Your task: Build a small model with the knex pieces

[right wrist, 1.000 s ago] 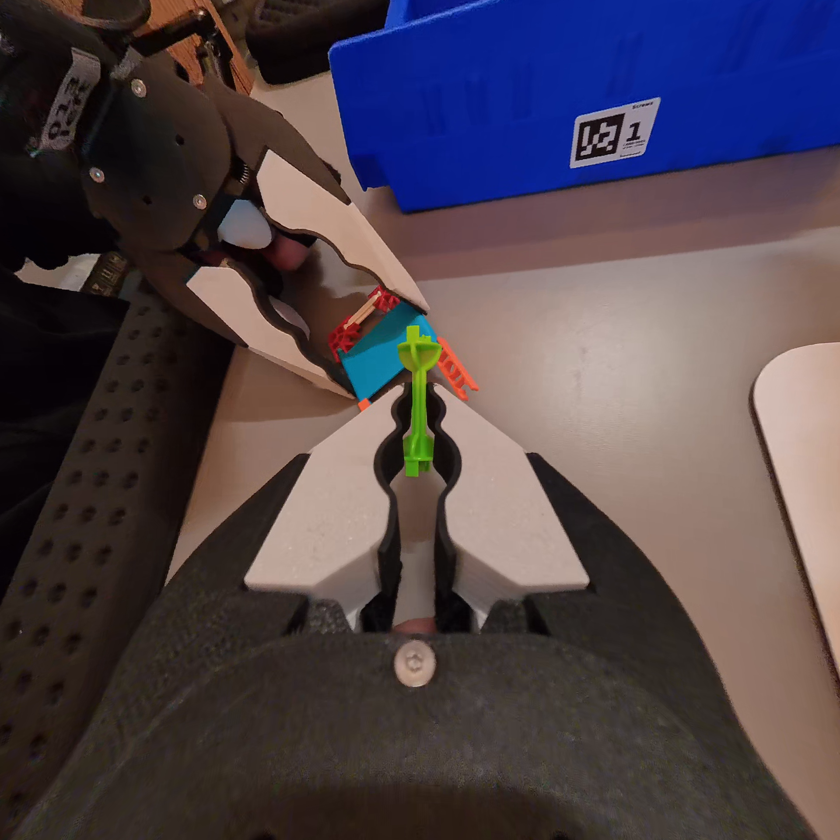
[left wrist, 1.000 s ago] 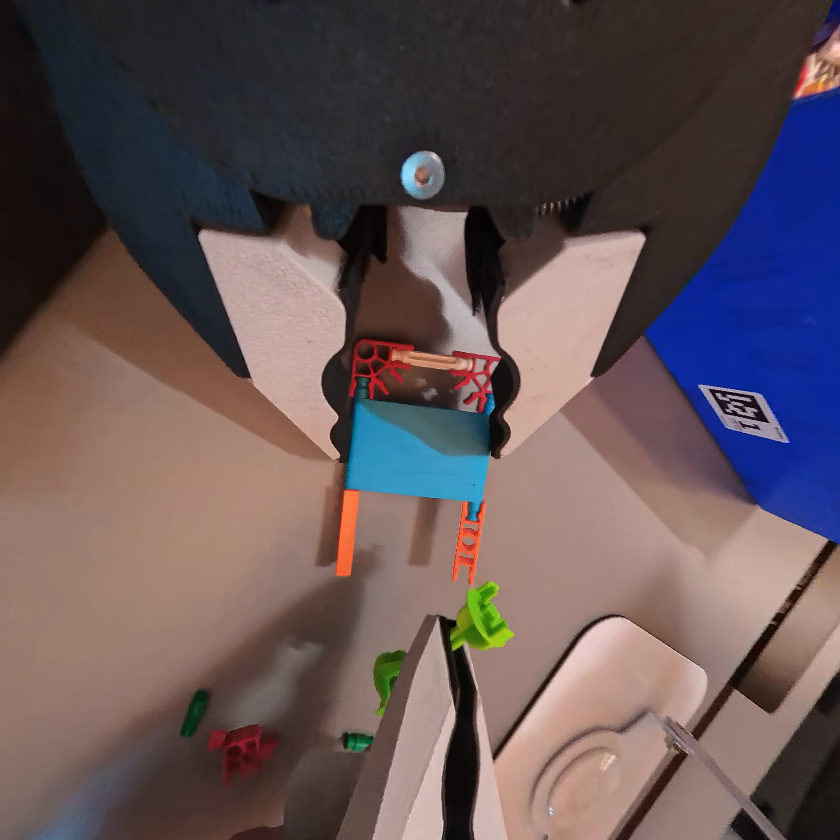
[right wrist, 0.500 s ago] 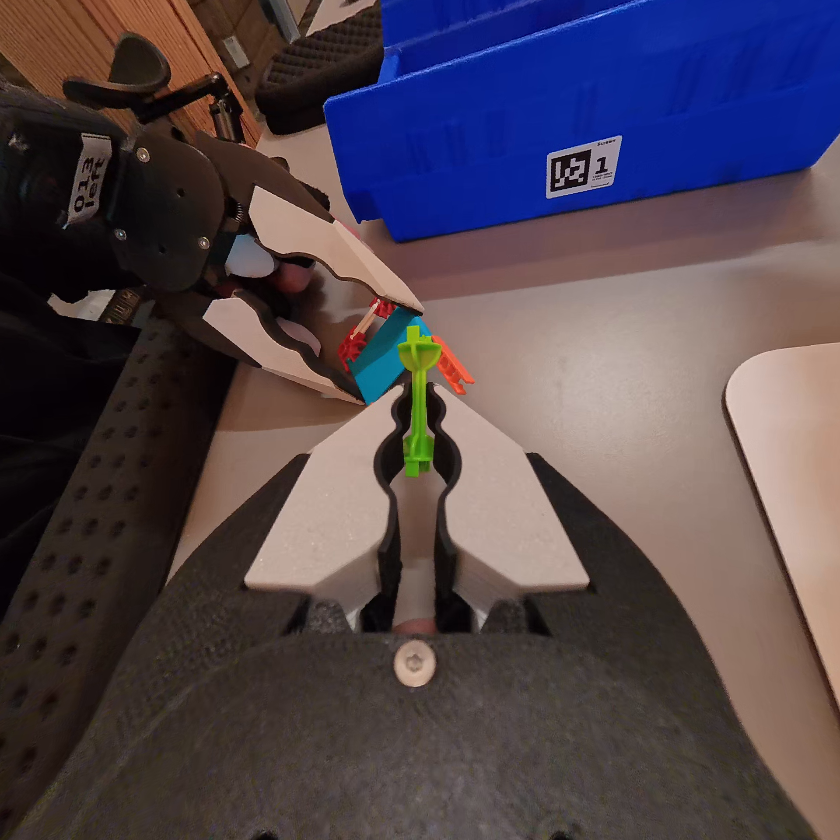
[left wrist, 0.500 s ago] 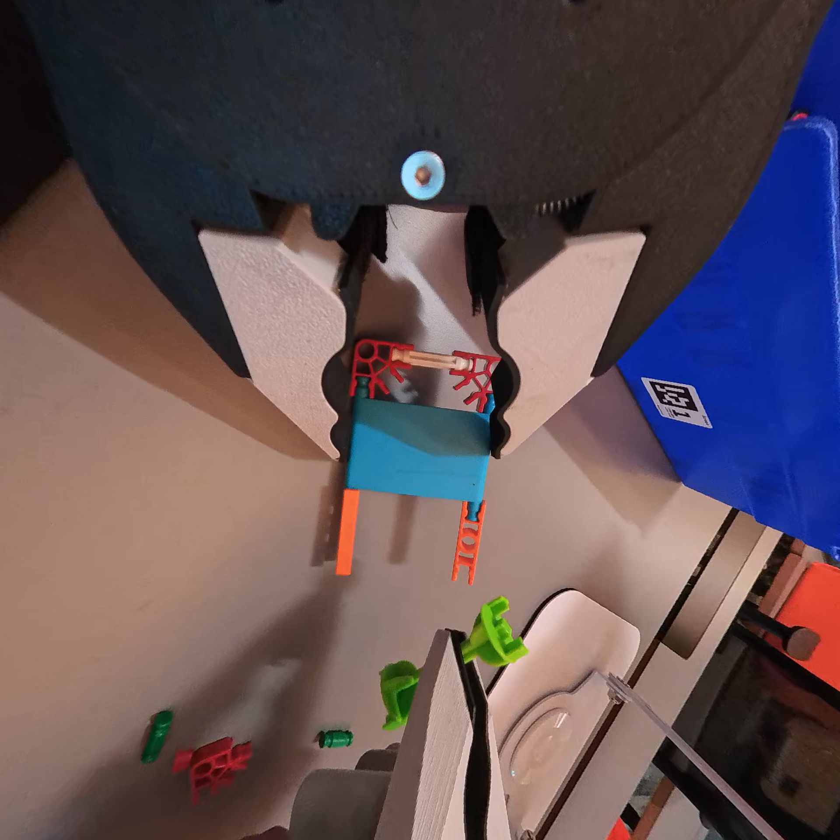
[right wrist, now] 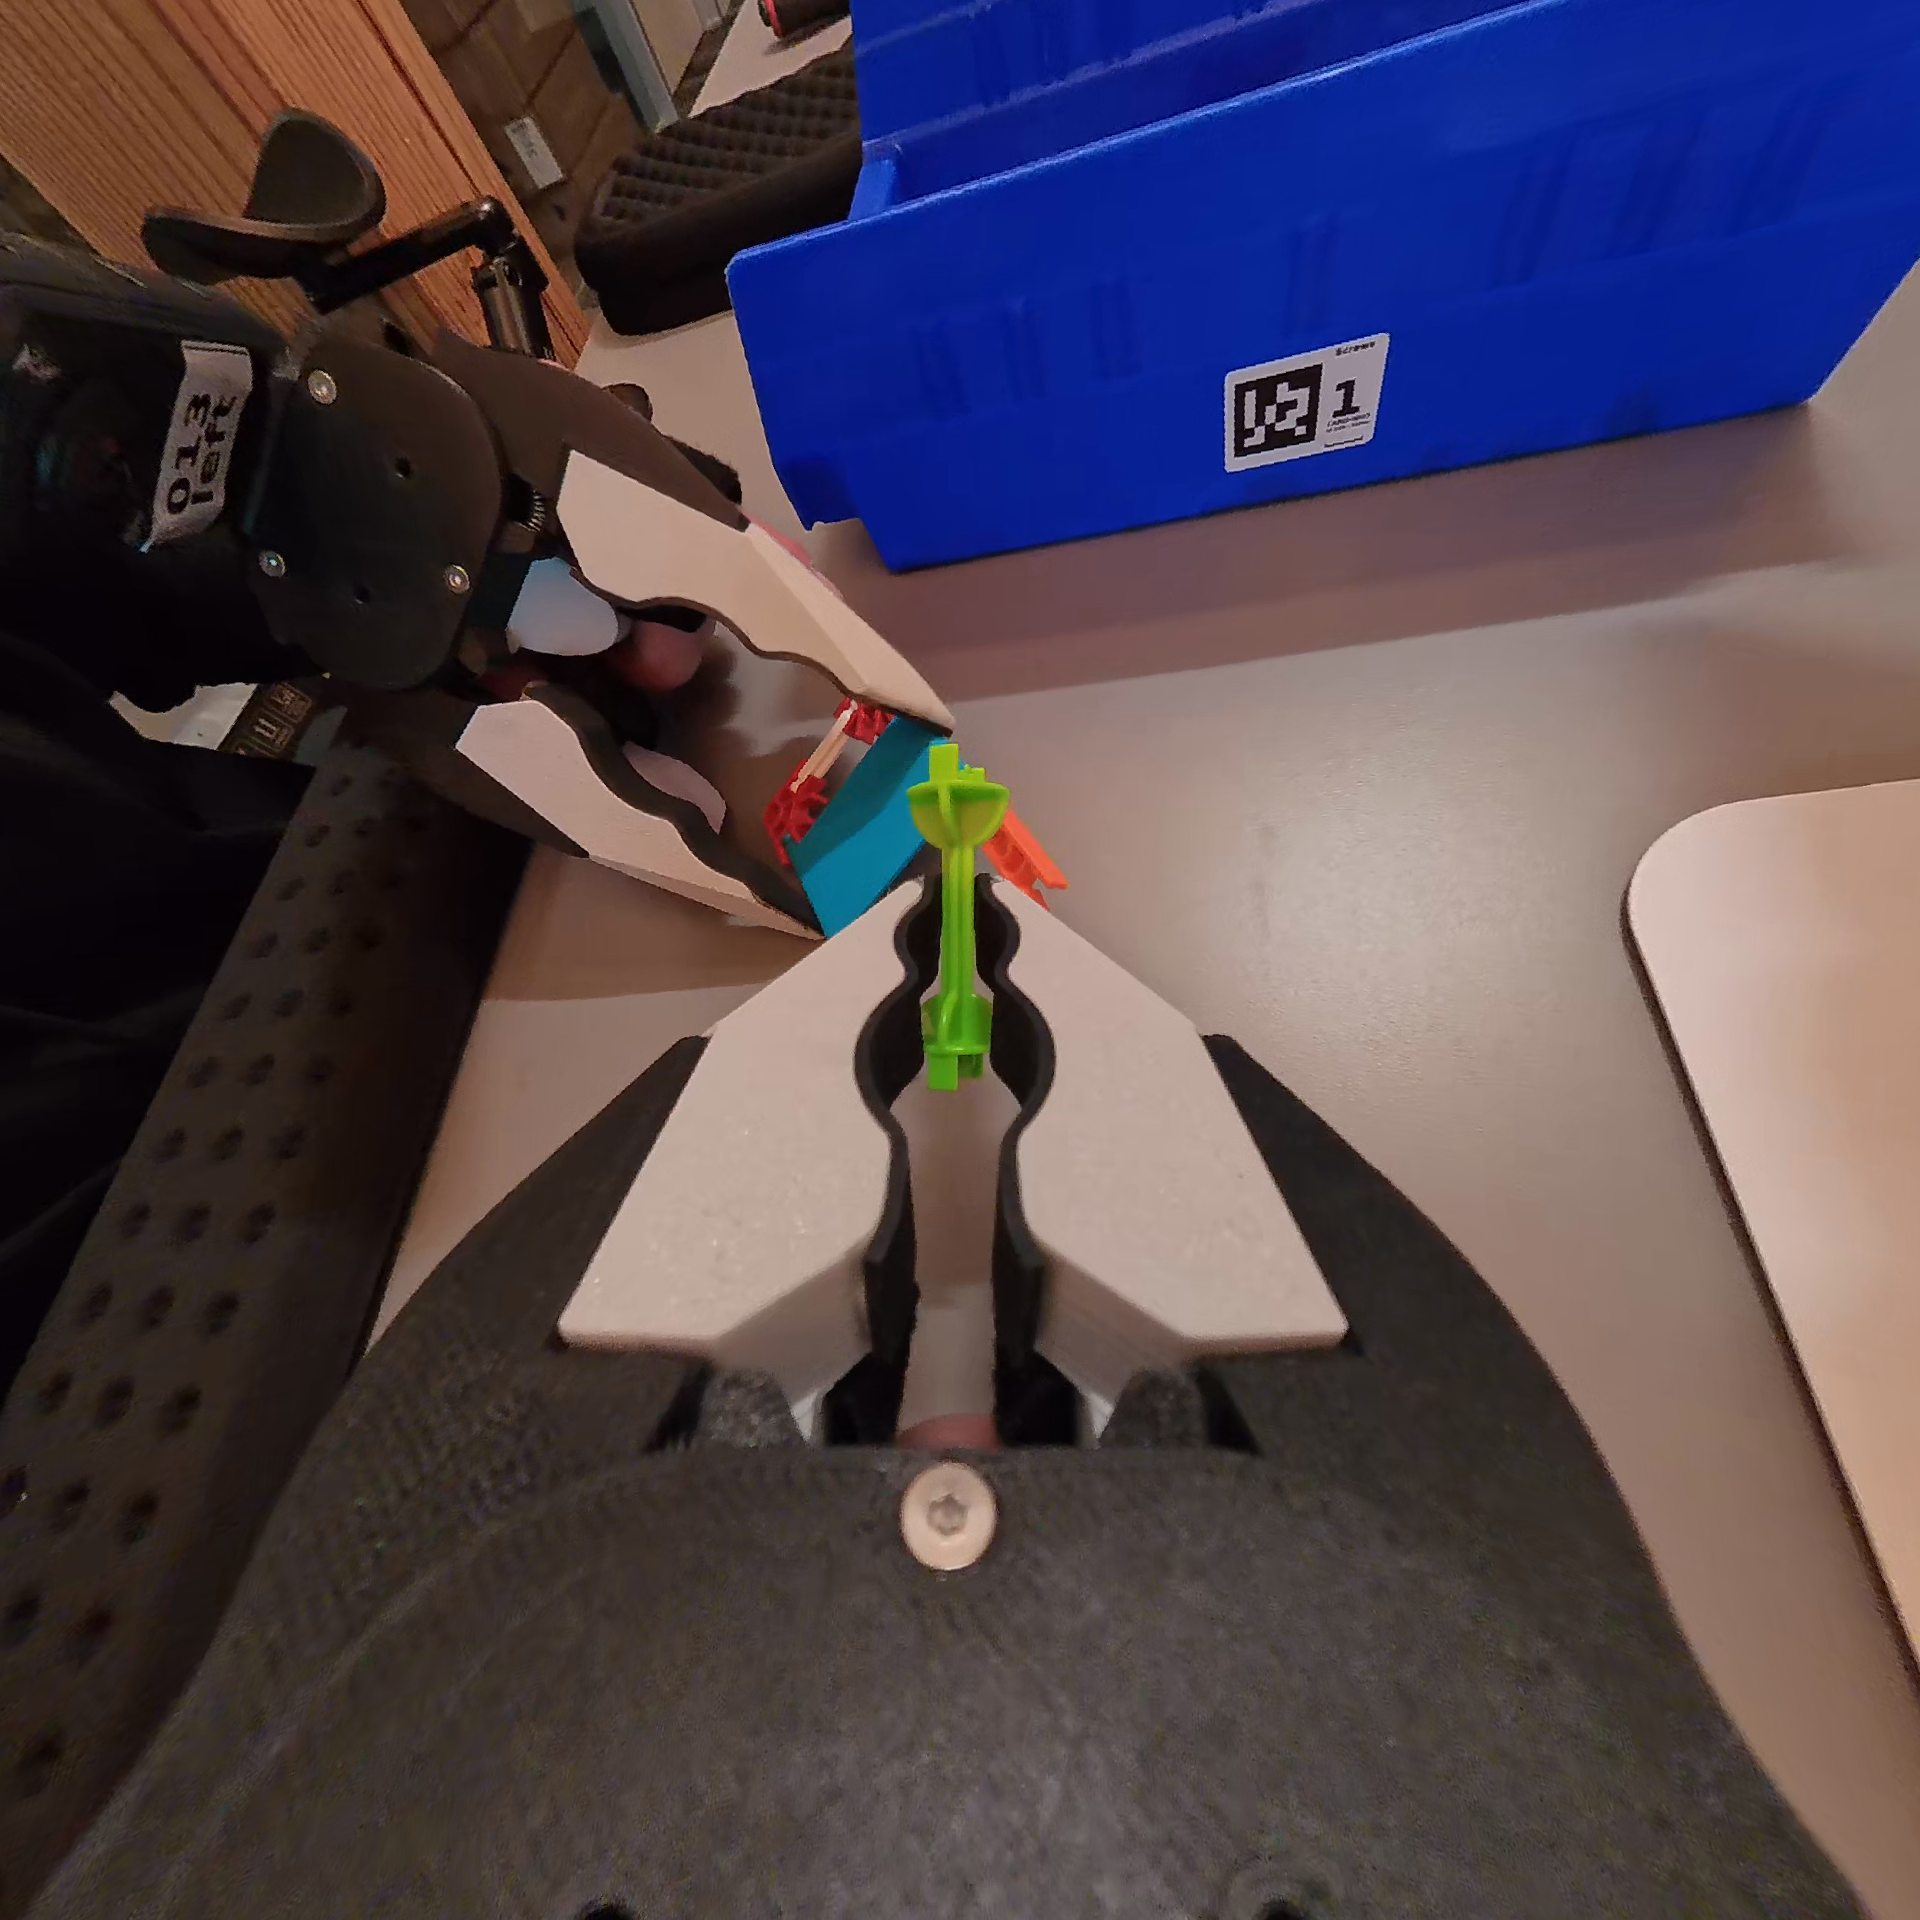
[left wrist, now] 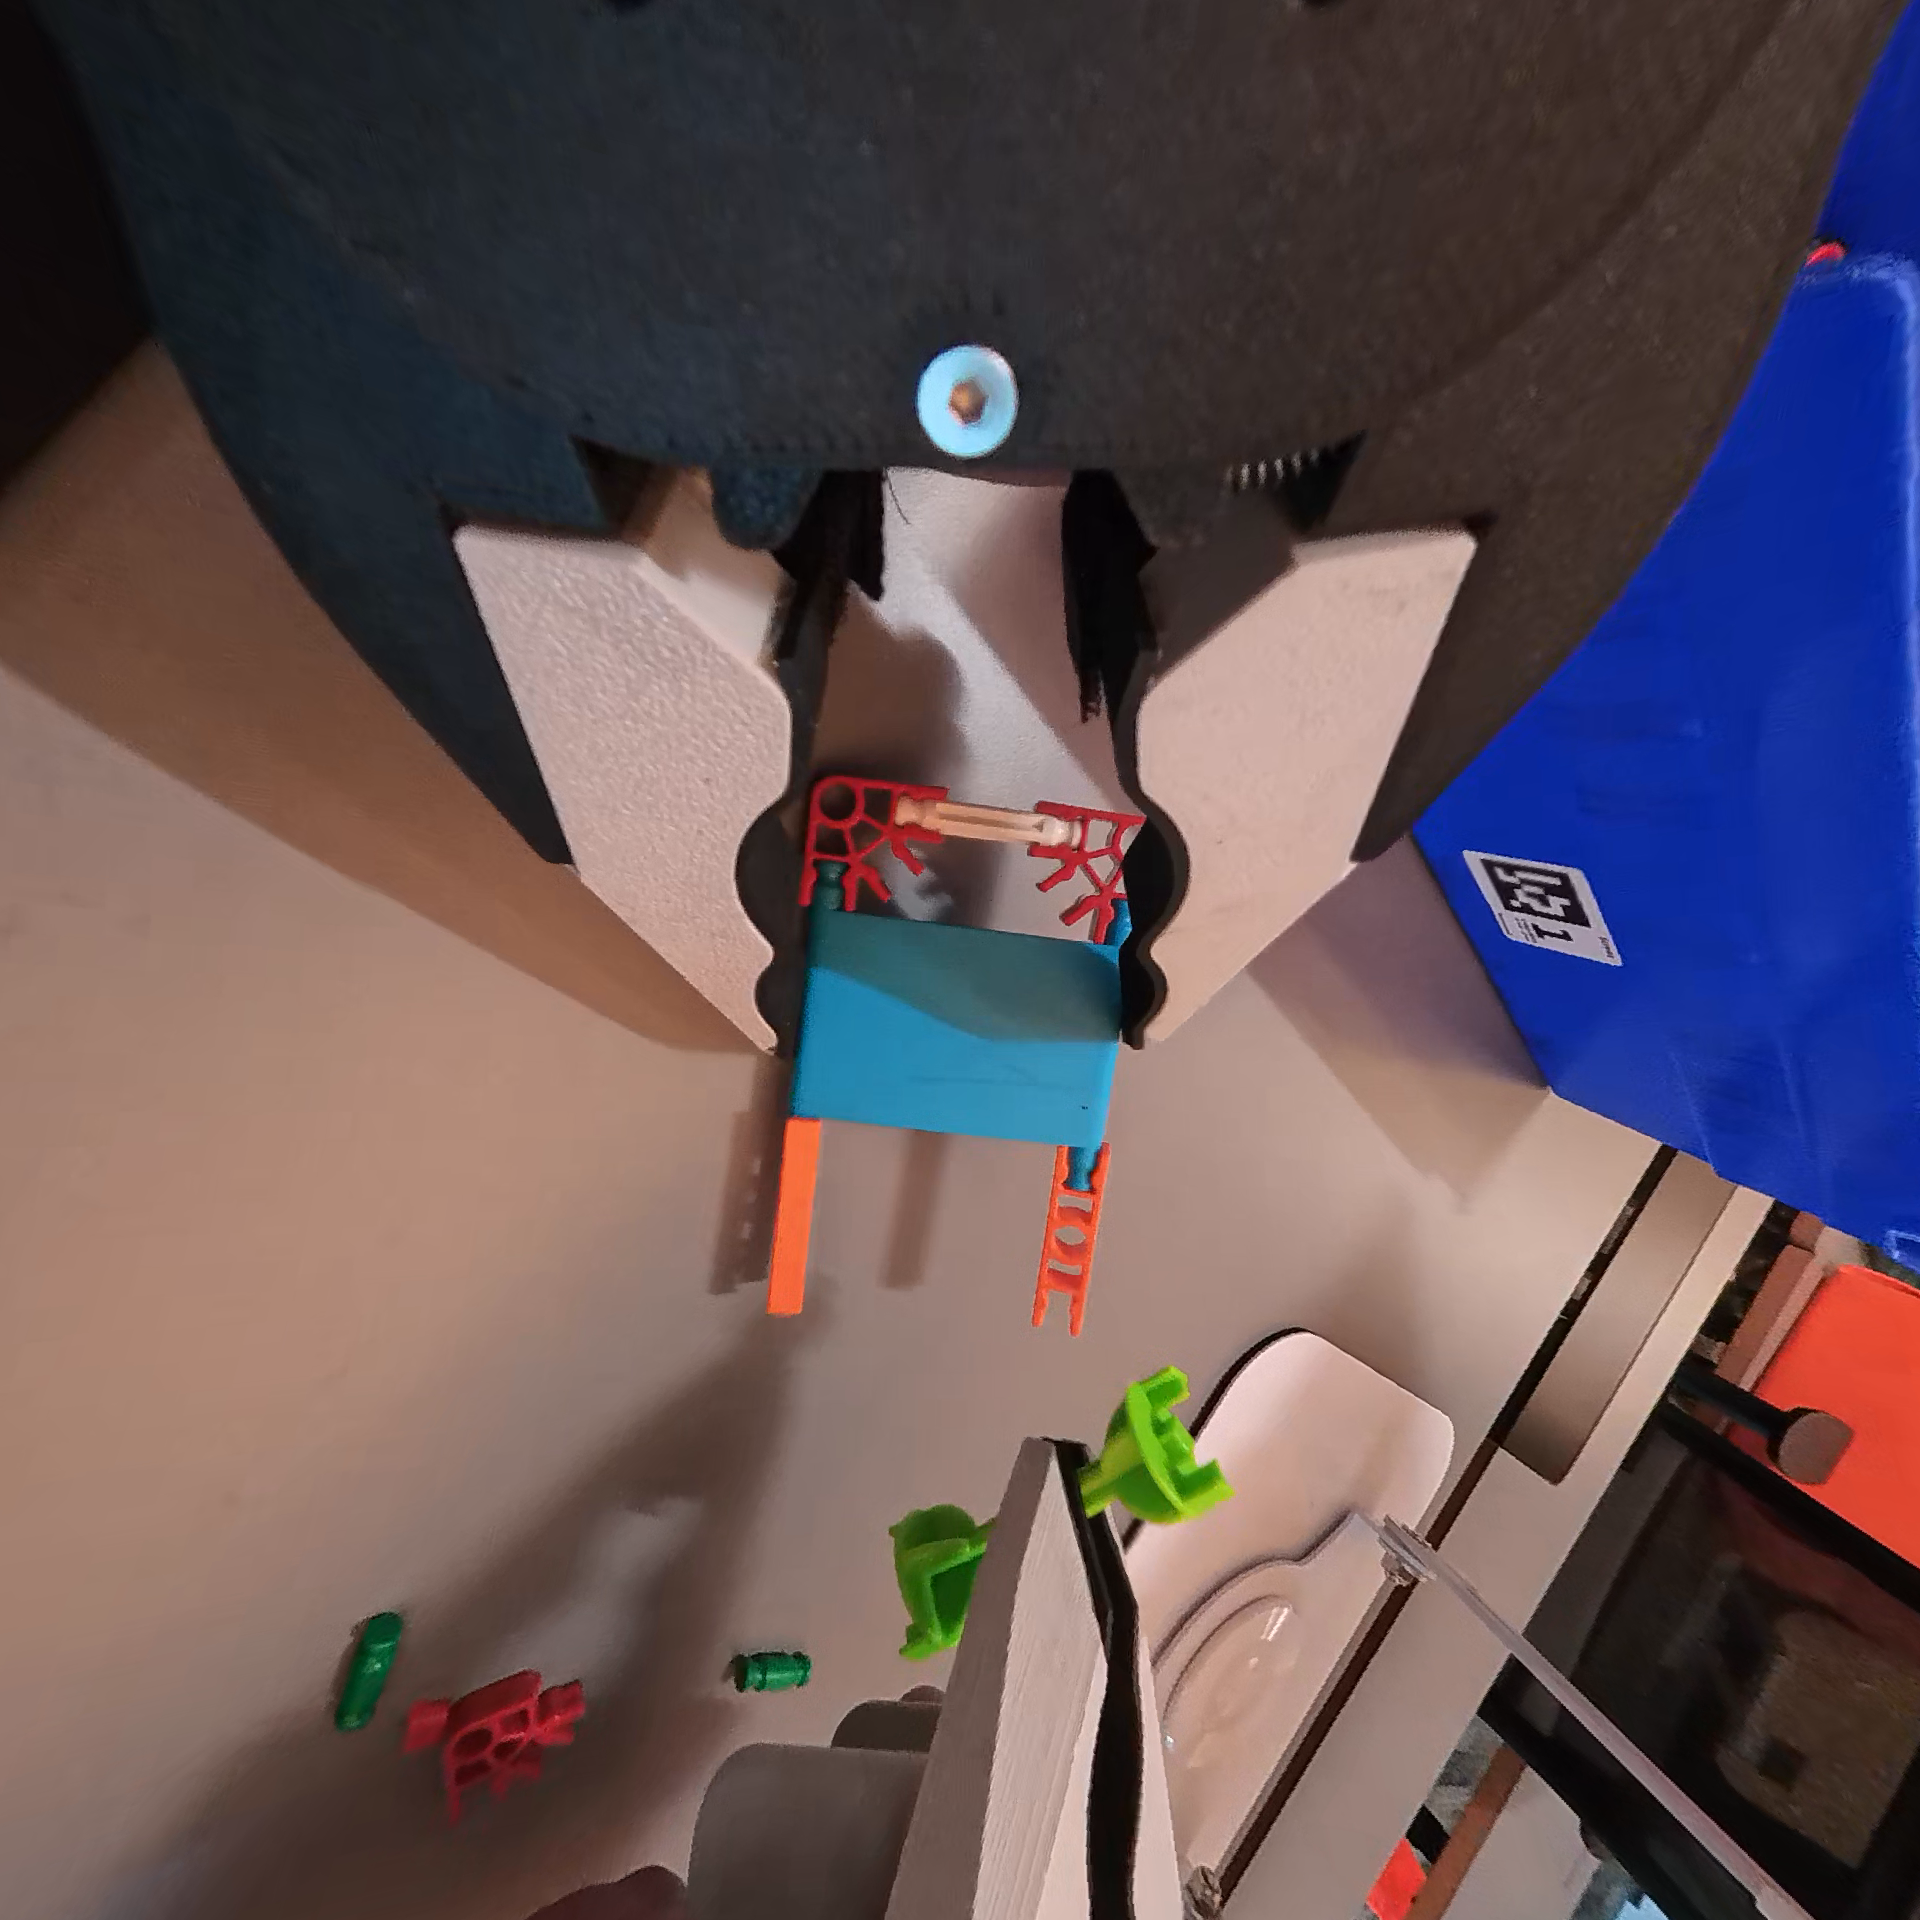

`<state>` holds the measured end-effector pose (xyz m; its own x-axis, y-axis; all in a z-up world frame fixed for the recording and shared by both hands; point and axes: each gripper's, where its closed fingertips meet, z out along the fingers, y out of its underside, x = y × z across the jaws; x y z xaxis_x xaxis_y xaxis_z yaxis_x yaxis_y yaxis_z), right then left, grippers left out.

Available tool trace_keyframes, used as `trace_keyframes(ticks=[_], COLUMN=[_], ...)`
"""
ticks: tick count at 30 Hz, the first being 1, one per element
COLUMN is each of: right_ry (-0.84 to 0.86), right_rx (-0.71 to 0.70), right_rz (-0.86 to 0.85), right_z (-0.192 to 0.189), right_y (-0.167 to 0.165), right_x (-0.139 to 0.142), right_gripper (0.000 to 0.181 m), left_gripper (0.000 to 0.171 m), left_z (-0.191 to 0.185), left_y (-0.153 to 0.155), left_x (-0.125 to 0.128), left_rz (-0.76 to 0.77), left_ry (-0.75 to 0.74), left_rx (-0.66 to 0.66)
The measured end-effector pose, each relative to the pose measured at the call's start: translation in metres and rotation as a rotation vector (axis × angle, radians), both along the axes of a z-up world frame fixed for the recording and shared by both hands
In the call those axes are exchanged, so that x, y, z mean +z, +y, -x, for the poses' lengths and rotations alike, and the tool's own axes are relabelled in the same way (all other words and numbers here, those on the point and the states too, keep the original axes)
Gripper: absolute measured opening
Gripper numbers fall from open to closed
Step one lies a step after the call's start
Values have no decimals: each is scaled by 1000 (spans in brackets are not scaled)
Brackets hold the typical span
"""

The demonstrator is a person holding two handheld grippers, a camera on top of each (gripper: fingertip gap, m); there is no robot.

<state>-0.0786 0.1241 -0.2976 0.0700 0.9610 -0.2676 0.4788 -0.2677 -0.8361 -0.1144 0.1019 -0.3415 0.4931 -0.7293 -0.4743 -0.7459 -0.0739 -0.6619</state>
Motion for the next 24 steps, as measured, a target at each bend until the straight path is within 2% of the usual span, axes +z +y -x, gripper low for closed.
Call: trace_keyframes(ticks=[24], right_ry=[57], right_rx=[-7], right_rz=[14], right_z=[3], right_y=[-1], right_x=[7], right_gripper=[3], left_gripper=[60], left_z=[2], left_y=[6], left_x=[13], left_rz=[-64], left_ry=[-36], left_rx=[20])
